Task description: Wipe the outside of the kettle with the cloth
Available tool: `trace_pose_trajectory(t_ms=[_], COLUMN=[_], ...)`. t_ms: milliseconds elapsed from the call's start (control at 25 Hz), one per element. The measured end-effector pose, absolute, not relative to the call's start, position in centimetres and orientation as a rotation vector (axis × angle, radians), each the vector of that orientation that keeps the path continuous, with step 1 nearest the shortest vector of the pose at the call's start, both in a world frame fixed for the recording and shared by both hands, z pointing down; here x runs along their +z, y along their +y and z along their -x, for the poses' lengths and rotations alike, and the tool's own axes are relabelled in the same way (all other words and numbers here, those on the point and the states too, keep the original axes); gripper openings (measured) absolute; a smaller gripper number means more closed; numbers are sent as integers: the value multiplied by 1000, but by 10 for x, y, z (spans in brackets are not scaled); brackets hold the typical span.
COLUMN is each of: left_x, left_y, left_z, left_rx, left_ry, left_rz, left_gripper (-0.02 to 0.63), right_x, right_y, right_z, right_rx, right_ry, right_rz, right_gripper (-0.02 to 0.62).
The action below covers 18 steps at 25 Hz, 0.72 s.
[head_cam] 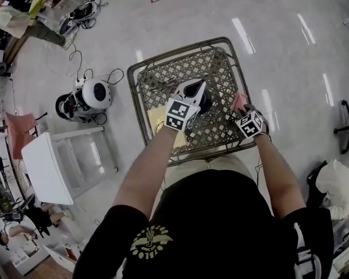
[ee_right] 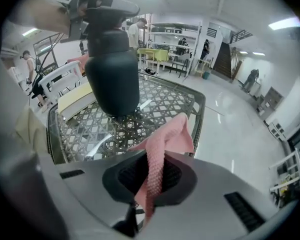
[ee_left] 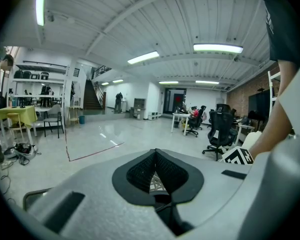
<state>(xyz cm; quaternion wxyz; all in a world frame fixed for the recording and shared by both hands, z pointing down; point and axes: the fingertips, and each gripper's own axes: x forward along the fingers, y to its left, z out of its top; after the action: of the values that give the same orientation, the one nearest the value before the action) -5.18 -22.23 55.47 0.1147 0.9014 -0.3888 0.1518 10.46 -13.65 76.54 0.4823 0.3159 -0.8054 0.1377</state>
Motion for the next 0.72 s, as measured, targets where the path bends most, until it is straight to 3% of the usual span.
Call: trace_pose_trajectory(t_ms=[120, 280, 720], left_x=[556, 555, 523], left_y=[-222, -217, -219], left_z=[52, 51, 67], left_rx=[450, 477, 370], left_ry=[-1146, -1190, -1285], left_rz=[-2641, -2699, -2593], left_gripper=[5, 5, 5], right_x=[770, 761, 669], right_y=[-130, -127, -141], right_z=[-98, -94, -99], right_rx=[352, 360, 268], right_ry=[-1972, -1988, -2138], right_rz=[-723, -725, -884], right_gripper=[25, 163, 169])
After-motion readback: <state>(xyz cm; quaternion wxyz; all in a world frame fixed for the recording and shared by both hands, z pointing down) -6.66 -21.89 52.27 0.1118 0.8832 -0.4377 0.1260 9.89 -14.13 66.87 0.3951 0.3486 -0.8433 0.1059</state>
